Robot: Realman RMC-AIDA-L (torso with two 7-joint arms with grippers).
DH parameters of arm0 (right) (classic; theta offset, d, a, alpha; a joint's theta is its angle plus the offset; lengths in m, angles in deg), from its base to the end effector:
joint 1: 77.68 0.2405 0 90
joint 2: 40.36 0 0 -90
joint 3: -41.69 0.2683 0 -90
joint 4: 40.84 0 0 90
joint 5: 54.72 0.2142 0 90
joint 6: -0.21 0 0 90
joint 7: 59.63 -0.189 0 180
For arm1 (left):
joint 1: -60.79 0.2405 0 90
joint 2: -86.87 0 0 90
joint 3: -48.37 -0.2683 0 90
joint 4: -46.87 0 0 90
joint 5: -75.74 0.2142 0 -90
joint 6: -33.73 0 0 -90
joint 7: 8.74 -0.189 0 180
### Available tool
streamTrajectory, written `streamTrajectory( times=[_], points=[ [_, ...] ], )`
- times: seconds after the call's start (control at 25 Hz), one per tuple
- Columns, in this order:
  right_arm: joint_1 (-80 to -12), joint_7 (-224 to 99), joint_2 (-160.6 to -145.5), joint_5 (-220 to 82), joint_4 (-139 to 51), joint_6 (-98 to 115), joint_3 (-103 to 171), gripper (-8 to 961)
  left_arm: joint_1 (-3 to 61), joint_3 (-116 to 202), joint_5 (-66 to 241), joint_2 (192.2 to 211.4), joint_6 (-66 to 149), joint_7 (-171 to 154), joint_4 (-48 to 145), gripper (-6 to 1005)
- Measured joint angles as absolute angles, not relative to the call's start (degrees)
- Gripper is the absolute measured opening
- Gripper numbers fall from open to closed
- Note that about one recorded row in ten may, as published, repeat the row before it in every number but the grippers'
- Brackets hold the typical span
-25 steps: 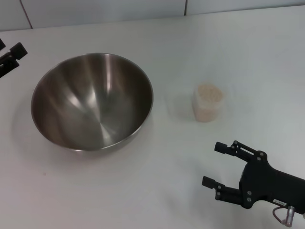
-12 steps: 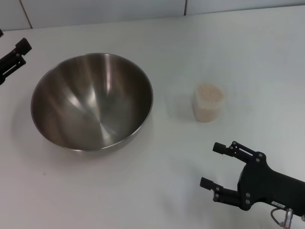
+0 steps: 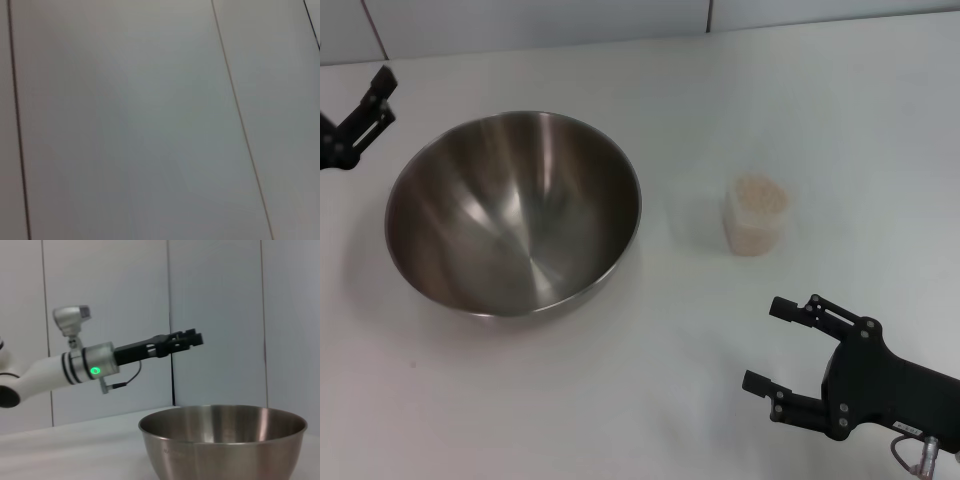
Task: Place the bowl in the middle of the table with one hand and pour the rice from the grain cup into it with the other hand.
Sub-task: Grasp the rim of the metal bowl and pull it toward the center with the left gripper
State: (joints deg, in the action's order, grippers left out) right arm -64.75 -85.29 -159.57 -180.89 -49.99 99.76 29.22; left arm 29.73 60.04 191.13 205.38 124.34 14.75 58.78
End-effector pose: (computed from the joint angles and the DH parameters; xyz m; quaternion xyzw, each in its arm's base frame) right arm 0.3153 0.2055 -0.0832 -0.8944 0.1170 0.3497 0.2530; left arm -0.2808 0.3727 0.0052 -0.7856 -0.0515 -0.3732 0.4908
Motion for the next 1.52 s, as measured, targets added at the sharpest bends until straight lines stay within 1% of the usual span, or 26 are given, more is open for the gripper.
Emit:
streamTrajectory(
  times=[0.08, 0.12, 0.32, 0.36, 0.6, 0.72, 0.8, 0.92, 1.0, 1.04, 1.08, 1.2, 1.28, 1.32, 1.36, 1.4, 1.44, 1.52],
  points=[
    [-64.76, -85.29, -159.56, -180.93, -50.04, 100.01, 29.21, 816, 28.73, 59.35, 191.28, 205.45, 123.33, 15.32, 60.11, 842],
    [-64.78, -85.29, -159.55, -180.94, -50.05, 100.18, 29.26, 816, 27.1, 57.62, 191.42, 205.81, 123.13, 19.97, 64.98, 842],
    [-64.99, -85.29, -159.54, -180.88, -50.04, 100.92, 29.48, 815, 26.06, 56.6, 191.06, 205.96, 124.77, 24.46, 68.89, 840],
    [-65.06, -85.29, -159.53, -180.87, -50.07, 101.04, 29.48, 815, 24.42, 56.5, 190.93, 205.98, 125.83, 29.21, 72.33, 840],
    [-65.48, -85.3, -159.58, -180.84, -49.9, 101.27, 29.57, 815, 22.88, 56.45, 190.88, 206.0, 123.32, 34.15, 73.31, 839],
    [-65.57, -85.29, -159.6, -180.84, -49.88, 101.28, 29.57, 815, 21.42, 53.66, 190.9, 206.03, 119.75, 41.83, 76.87, 838],
    [-65.56, -85.3, -159.61, -180.84, -49.85, 101.29, 29.56, 815, 20.68, 47.32, 190.61, 206.05, 118.57, 52.05, 83.66, 838],
    [-65.46, -85.3, -159.63, -180.84, -49.86, 101.29, 29.56, 815, 20.89, 42.89, 189.08, 206.05, 118.25, 57.5, 87.48, 837],
    [-65.36, -85.3, -159.63, -180.84, -49.83, 101.28, 29.56, 815, 23.67, 34.02, 182.23, 206.06, 116.09, 62.2, 91.82, 836],
    [-65.35, -85.3, -159.63, -180.84, -49.83, 101.29, 29.56, 815, 27.17, 24.91, 175.95, 206.05, 111.98, 65.22, 95.5, 834],
    [-65.33, -85.3, -159.63, -180.84, -49.81, 101.29, 29.56, 815, 27.17, 24.91, 175.95, 206.05, 111.98, 65.22, 95.5, 833],
    [-65.3, -85.29, -159.62, -180.84, -49.83, 101.28, 29.56, 815, 36.29, 3.75, 165.5, 205.85, 98.64, 71.08, 106.38, 829],
    [-65.32, -85.3, -159.61, -180.84, -50.0, 101.28, 29.56, 815, 43.21, -15.26, 161.96, 204.78, 84.88, 78.89, 117.41, 828],
    [-65.31, -85.3, -159.62, -180.84, -50.05, 101.25, 29.55, 815, 43.6, -16.78, 162.11, 204.61, 83.53, 80.28, 118.27, 827],
    [-65.31, -85.3, -159.63, -180.84, -50.08, 101.21, 29.52, 815, 44.92, -23.55, 163.43, 203.83, 79.07, 86.65, 122.18, 826],
    [-65.32, -85.29, -159.65, -180.84, -50.07, 101.18, 29.49, 815, 44.95, -25.81, 164.55, 203.52, 77.92, 89.56, 123.11, 826],
    [-65.27, -85.3, -159.66, -180.84, -50.07, 101.18, 29.48, 815, 44.15, -29.53, 169.62, 202.99, 76.62, 98.09, 124.8, 825],
    [-65.24, -85.3, -159.66, -180.84, -50.08, 101.22, 29.49, 815, 41.93, -30.11, 177.83, 202.8, 79.4, 107.67, 125.58, 824]
  ],
)
